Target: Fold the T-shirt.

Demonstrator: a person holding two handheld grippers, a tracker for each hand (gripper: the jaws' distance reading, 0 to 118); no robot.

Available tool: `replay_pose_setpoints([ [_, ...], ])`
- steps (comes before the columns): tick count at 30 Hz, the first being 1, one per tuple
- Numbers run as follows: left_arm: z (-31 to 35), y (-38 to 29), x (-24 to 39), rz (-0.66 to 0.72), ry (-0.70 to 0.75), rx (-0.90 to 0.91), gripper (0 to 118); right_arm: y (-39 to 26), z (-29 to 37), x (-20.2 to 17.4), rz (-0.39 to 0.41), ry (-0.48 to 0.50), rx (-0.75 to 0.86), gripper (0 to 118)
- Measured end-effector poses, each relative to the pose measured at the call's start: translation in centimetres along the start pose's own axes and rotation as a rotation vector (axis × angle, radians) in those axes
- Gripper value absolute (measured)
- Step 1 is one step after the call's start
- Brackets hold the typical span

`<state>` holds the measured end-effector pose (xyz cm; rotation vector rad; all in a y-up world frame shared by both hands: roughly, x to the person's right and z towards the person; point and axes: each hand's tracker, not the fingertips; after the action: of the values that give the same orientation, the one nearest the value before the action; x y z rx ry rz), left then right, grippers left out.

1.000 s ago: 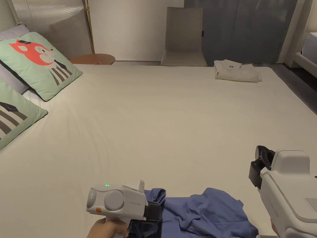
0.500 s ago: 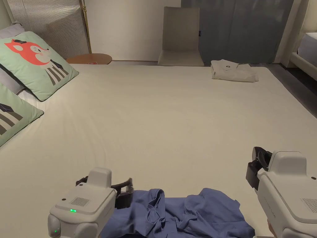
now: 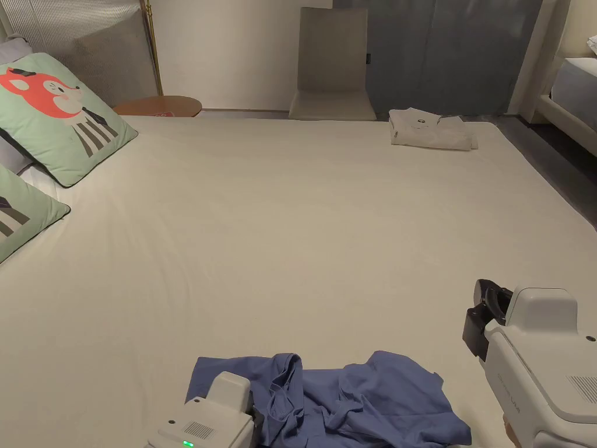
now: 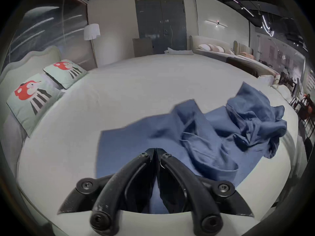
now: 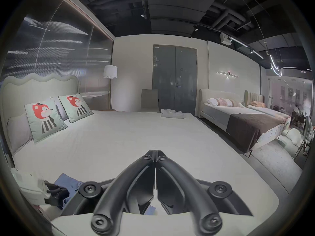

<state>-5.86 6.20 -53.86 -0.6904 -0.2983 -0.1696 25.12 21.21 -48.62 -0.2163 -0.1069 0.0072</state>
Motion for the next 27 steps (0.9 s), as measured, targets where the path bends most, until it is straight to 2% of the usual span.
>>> replay_pose_setpoints([
  [5, -0.7, 0.7, 3.3, -0.013, -0.033, -0.007, 0, -0.1, 0.4, 1.0, -0.002, -0.017, -0.005, 0],
  [7, -0.8, 1.3, 4.3, 0.004, -0.106, -0.004, 0, -0.1, 0.5, 1.3, -0.003, -0.025, -0.007, 0],
  [10, -0.2, 2.2, 6.4, 0.01, -0.134, -0.002, 0, 0.1, 0.6, 1.8, -0.005, -0.035, -0.008, 0],
  [13, -1.3, 2.5, 6.5, 0.016, -0.167, -0.005, 0, 0.0, 0.5, 2.2, -0.009, -0.044, -0.006, 0],
  [19, 0.4, 4.8, 3.1, 0.186, -0.258, 0.058, 0, 0.1, 0.5, 2.0, -0.009, -0.04, -0.005, 0],
  [25, 3.5, 6.9, -5.6, 0.45, -0.476, 0.039, 1, 0.7, 0.3, 1.0, -0.004, -0.019, -0.004, 0],
  [26, 3.6, 6.9, -7.0, 0.501, -0.497, 0.03, 7, 0.7, 0.3, 0.8, -0.004, -0.017, -0.004, 0],
  [27, 3.7, 6.7, -8.6, 0.556, -0.516, 0.024, 20, 0.7, 0.2, 0.6, -0.004, -0.014, -0.004, 0],
])
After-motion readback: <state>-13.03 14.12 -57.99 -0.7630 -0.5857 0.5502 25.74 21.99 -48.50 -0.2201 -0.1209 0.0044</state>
